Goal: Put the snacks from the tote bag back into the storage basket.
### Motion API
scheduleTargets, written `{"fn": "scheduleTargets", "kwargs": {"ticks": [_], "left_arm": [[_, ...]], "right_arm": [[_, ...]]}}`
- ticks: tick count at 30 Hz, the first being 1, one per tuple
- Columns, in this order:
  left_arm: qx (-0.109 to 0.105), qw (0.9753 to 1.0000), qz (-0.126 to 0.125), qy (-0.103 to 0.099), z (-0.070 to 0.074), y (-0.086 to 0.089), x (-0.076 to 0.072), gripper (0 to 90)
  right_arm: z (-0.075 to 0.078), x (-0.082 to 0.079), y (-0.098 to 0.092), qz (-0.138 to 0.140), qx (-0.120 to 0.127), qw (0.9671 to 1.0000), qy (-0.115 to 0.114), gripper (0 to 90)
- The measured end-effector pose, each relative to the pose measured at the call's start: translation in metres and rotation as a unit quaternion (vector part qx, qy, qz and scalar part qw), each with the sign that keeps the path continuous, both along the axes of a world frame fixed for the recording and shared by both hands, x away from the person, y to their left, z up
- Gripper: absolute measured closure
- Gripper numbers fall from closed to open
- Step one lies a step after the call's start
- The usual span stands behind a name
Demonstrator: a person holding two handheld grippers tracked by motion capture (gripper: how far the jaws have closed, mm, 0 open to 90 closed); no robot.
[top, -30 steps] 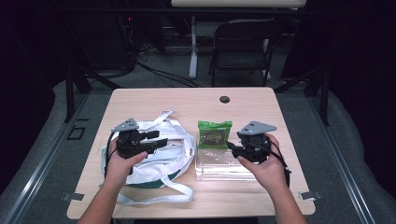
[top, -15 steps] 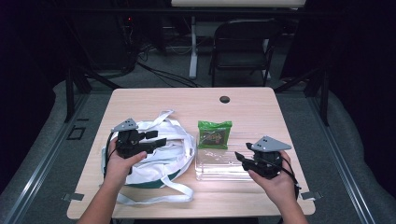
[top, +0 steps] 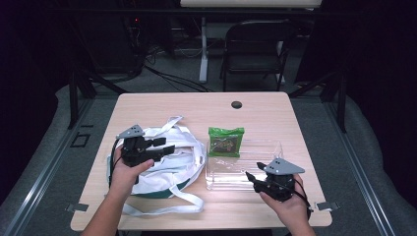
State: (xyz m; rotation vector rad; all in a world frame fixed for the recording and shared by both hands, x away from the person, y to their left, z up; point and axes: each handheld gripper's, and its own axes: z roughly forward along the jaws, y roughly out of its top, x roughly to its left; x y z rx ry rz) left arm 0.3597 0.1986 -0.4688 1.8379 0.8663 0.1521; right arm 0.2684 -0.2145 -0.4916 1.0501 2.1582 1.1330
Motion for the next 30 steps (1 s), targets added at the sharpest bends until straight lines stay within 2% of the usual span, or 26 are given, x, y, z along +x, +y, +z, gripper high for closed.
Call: {"fn": "scheduleTargets", "kwargs": {"ticks": [6, 16, 23, 30], "left_arm": [[0.001, 1.0, 0.0, 0.0, -0.001, 0.0, 0.0, 42.9], [0.003, 1.0, 0.001, 0.001, -0.001, -0.001, 0.001, 42.9], [0.002, 1.0, 0.002, -0.001, -0.001, 0.0, 0.001, 42.9], [-0.001, 1.0, 0.005, 0.0, 0.0, 0.004, 0.002, 42.9]], "right_arm": [[-0.006, -0.004, -0.002, -0.013, 0.008, 0.9998, -0.015, 47.9], [-0.01, -0.005, -0.003, -0.016, 0.004, 0.9997, -0.02, 49.2], [-0.012, -0.005, -0.004, -0.022, 0.012, 0.9994, -0.022, 49.2], [-0.013, -0.005, -0.002, -0.023, -0.001, 0.9994, -0.027, 49.6]]}}
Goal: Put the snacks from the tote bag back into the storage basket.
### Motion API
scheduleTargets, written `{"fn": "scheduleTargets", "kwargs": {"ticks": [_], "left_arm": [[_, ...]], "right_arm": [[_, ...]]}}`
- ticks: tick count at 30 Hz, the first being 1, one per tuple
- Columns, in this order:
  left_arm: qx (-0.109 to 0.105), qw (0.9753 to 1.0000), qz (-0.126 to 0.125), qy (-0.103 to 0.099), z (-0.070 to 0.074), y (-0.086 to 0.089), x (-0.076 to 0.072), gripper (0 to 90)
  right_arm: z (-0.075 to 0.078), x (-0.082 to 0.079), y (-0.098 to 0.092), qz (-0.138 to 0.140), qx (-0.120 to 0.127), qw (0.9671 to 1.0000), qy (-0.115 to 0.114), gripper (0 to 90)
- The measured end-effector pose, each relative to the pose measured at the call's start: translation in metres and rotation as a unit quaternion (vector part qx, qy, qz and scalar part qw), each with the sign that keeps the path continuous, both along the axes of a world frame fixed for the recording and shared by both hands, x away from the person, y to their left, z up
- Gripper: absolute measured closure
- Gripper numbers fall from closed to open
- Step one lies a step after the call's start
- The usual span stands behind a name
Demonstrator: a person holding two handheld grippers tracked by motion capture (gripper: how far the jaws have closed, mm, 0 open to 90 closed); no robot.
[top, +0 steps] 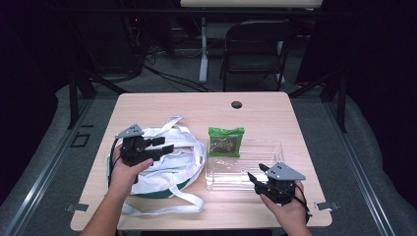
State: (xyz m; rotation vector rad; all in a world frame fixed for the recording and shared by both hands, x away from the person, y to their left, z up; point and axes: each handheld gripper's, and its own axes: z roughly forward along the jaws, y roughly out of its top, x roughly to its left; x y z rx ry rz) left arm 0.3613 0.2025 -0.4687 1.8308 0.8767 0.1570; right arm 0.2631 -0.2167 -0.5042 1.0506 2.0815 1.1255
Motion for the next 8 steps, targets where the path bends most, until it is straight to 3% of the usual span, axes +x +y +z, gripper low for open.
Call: {"fn": "scheduleTargets", "kwargs": {"ticks": [8], "left_arm": [[-0.005, 1.0, 0.007, 0.001, 0.0015, 0.004, 0.0005, 42.9]], "right_arm": [[0.0085, 0.0036, -0.0002, 0.007, -0.001, 1.0, -0.004, 49.9]]}}
